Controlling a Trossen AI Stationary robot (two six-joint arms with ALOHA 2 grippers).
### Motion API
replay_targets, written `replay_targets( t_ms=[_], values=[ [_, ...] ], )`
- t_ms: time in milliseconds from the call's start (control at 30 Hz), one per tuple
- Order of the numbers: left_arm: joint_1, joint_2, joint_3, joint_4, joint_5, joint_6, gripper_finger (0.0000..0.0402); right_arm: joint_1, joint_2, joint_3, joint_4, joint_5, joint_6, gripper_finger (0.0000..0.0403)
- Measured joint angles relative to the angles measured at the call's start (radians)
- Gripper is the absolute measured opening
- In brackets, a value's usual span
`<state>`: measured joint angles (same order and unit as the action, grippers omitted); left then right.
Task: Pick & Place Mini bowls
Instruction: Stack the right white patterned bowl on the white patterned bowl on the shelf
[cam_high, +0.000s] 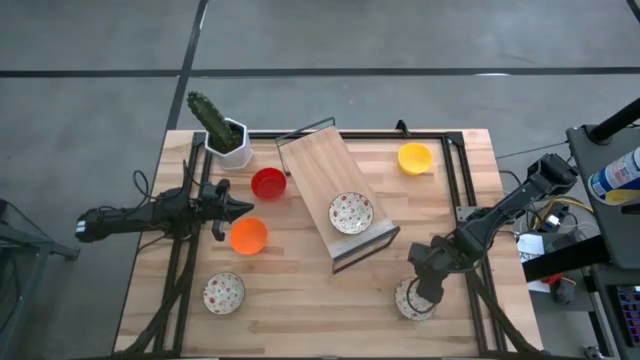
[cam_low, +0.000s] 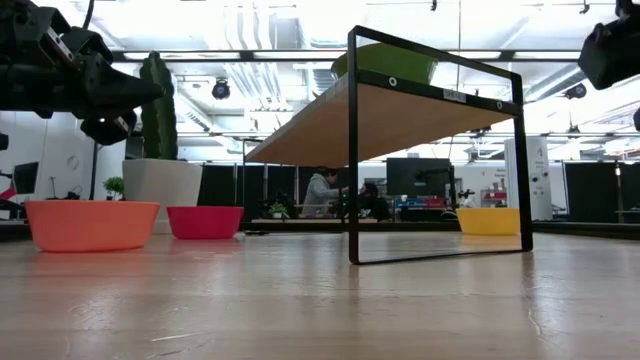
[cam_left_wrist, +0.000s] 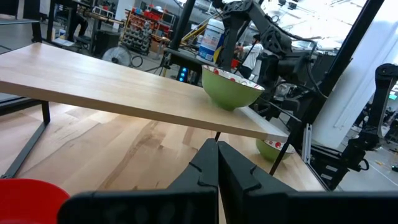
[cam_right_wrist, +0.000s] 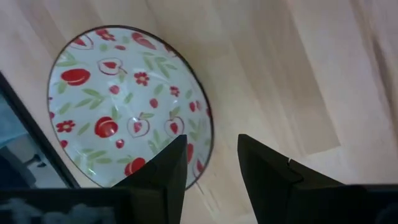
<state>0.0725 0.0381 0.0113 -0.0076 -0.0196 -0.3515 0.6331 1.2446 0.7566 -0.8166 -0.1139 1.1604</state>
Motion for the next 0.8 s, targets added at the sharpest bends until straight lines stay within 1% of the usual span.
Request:
replay_targets(
  t_ms=[200, 367, 800],
  values=[
    [0.000, 0.000, 0.000, 0.000, 0.000, 0.000, 0.0000, 0.000, 0.000, -0.056, 0.053, 0.001, 0.015, 0.0130],
    [0.000, 0.000, 0.000, 0.000, 0.000, 0.000, 0.0000, 0.000, 0.000, -0.108, 0.119, 0.000, 0.069, 0.0122],
    [0.000, 0.000, 0.000, 0.000, 0.000, 0.000, 0.0000, 0.000, 0.000, -0.118, 0.164, 0.000, 0.089, 0.0099]
  ],
)
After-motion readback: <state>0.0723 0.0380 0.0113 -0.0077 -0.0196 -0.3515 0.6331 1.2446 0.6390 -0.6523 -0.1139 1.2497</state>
